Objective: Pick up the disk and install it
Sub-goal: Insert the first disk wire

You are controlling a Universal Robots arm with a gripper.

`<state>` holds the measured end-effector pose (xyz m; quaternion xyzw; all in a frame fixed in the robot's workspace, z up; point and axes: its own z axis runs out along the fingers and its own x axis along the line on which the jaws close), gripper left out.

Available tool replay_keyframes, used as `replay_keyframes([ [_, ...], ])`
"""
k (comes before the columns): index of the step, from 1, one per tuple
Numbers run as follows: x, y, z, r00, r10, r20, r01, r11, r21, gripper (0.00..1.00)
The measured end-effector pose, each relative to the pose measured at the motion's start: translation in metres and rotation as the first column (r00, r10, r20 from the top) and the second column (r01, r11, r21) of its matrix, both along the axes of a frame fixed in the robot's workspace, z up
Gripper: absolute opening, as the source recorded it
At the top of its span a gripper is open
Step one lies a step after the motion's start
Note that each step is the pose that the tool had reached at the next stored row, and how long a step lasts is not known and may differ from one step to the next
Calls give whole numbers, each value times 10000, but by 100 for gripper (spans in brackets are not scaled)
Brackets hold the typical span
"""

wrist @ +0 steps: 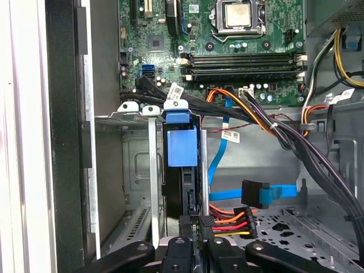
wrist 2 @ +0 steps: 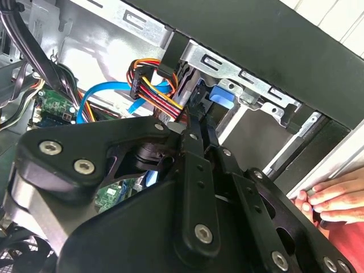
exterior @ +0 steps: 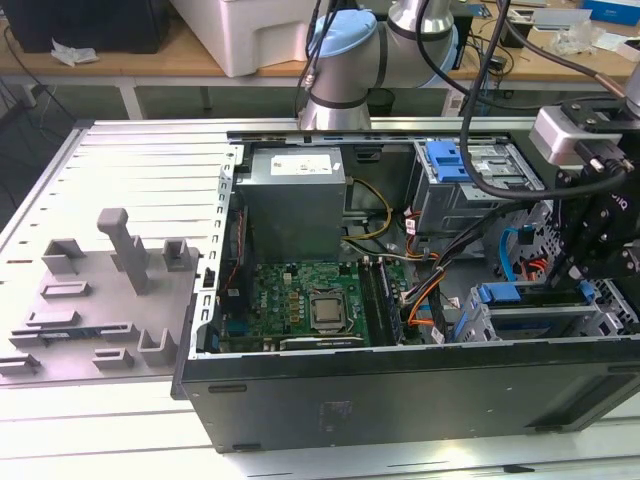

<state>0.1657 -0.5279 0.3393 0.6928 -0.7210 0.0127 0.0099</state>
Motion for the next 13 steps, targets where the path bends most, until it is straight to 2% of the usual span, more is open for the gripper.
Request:
replay_keyframes([
  [13, 0, 0, -30, 10000, -1, 0, 1, 10000, 1, 16],
])
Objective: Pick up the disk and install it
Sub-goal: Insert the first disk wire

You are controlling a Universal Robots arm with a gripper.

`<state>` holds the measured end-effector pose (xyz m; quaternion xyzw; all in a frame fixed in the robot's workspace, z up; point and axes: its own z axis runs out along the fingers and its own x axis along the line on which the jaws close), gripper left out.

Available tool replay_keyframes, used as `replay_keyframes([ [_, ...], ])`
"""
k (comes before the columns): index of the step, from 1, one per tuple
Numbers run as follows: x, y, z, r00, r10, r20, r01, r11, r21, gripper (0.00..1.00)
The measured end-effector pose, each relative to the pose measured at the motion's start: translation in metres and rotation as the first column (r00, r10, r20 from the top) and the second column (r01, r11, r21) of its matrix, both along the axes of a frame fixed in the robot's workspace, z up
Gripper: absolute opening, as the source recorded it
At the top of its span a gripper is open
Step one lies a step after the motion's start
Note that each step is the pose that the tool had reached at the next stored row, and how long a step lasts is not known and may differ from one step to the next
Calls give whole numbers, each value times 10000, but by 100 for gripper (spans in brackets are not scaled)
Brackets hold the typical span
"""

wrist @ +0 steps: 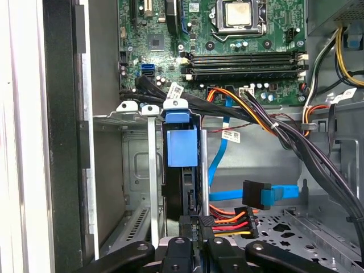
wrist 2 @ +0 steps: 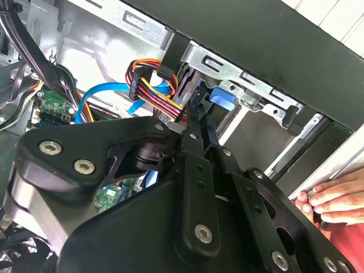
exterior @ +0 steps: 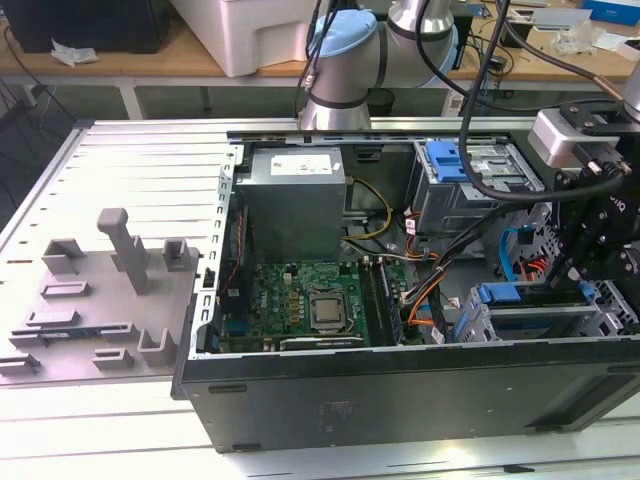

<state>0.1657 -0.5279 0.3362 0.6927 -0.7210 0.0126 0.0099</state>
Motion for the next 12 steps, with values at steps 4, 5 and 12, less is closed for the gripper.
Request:
replay_keyframes([
  [4, 0, 0, -1, 10000, 0, 0, 0, 10000, 0, 16],
  [5, 0, 0, -1, 10000, 1, 0, -1, 10000, 0, 16],
  [12, 0, 0, -5, 10000, 0, -1, 0, 10000, 6, 24],
])
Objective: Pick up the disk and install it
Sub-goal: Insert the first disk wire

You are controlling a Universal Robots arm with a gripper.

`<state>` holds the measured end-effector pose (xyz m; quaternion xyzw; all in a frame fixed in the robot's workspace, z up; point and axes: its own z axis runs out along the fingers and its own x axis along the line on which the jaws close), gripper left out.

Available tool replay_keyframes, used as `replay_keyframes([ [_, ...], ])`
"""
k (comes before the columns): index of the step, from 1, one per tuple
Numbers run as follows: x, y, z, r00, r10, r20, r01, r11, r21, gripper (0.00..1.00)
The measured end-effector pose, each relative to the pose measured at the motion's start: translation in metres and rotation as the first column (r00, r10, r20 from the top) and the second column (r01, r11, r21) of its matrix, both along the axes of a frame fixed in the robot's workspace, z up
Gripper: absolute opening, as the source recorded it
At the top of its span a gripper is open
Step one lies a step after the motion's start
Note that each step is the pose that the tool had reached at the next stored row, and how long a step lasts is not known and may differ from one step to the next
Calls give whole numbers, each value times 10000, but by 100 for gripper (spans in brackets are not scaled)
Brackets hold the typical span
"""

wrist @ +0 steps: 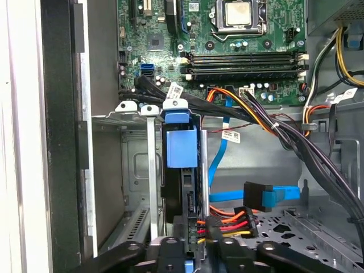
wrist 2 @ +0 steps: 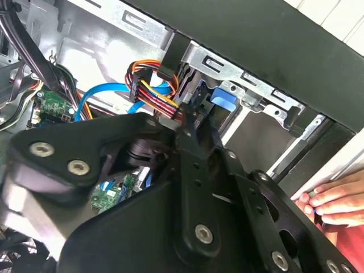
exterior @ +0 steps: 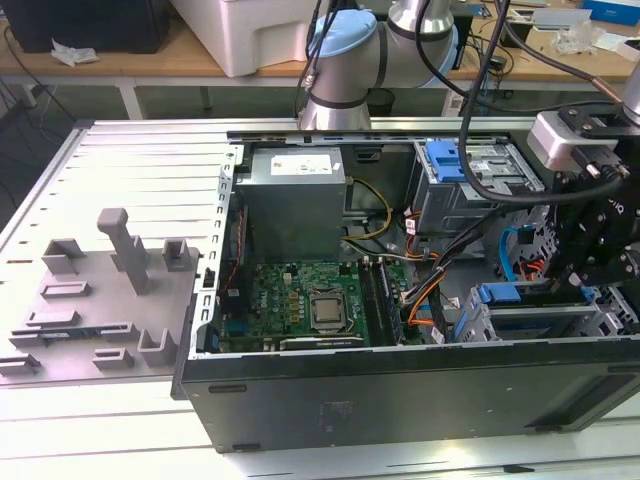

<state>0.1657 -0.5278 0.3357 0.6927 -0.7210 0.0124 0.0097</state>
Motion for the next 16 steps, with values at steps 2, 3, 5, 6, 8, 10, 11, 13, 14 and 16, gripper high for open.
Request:
replay_keyframes([
  [2, 0, 0, 2, 10000, 0, 0, 0, 10000, -5, 30],
  [3, 0, 0, 3, 10000, 1, 0, -1, 10000, -4, 30],
  [5, 0, 7, 14, 10000, 1, 0, -1, 10000, -6, 30],
  [6, 0, 22, 54, 10000, 0, 1, 0, 10000, -9, 30],
  [8, -1, 37, 106, 10000, 0, 0, 0, 10000, -12, 30],
  [10, -2, 58, 163, 10000, 1, 0, -1, 10000, -18, 30],
  [11, -1, 76, 204, 10000, 1, 0, -1, 10000, -23, 30],
  [13, -1, 108, 257, 10000, 1, 0, -1, 10000, -34, 30],
  [14, -2, 153, 307, 10000, 0, 0, 0, 10000, -53, 30],
  [16, -2, 207, 340, 10000, 0, 0, 0, 10000, -85, 30],
])
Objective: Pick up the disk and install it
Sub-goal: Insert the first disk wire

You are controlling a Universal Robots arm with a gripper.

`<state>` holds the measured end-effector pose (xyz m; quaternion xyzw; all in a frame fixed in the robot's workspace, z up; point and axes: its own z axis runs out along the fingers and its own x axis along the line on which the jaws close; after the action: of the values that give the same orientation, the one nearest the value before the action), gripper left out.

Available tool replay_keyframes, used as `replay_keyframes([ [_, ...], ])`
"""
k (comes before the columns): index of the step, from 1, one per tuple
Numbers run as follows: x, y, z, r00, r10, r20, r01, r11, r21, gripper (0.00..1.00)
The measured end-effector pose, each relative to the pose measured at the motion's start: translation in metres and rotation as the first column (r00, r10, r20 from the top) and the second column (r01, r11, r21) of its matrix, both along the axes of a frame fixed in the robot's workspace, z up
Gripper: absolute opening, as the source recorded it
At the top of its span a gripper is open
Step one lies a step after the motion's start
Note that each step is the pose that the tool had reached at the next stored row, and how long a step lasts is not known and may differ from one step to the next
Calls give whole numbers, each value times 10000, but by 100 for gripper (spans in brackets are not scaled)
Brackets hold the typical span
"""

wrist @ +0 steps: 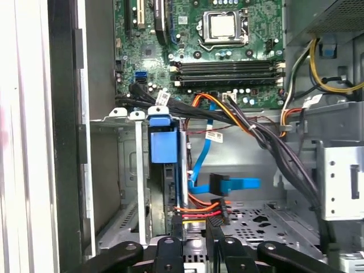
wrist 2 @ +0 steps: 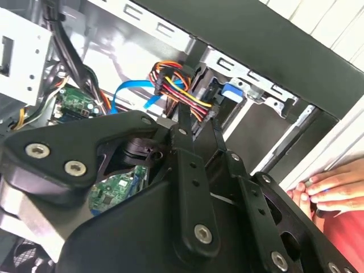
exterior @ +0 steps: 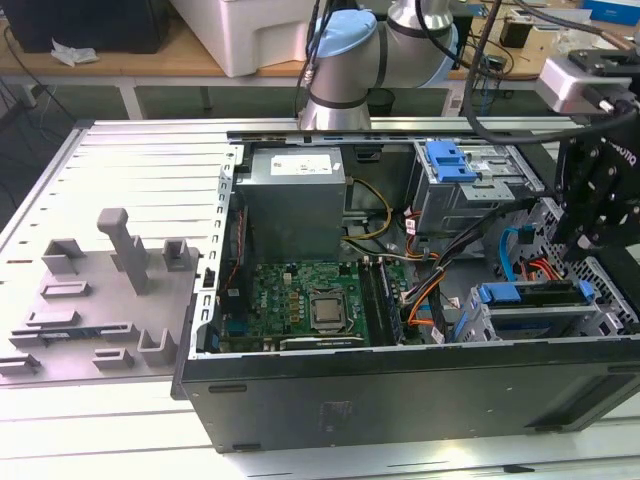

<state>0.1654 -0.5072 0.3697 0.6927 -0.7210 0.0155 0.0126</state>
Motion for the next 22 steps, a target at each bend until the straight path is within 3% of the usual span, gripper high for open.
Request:
replay_keyframes([
  [4, -1, 136, 39, 10000, 1, 0, -1, 10000, -94, 30],
  [6, -2, 196, 47, 10000, 0, 0, 0, 9998, -209, 30],
  [22, -2, 200, 47, 10000, -2, 0, 2, 9994, -351, 30],
])
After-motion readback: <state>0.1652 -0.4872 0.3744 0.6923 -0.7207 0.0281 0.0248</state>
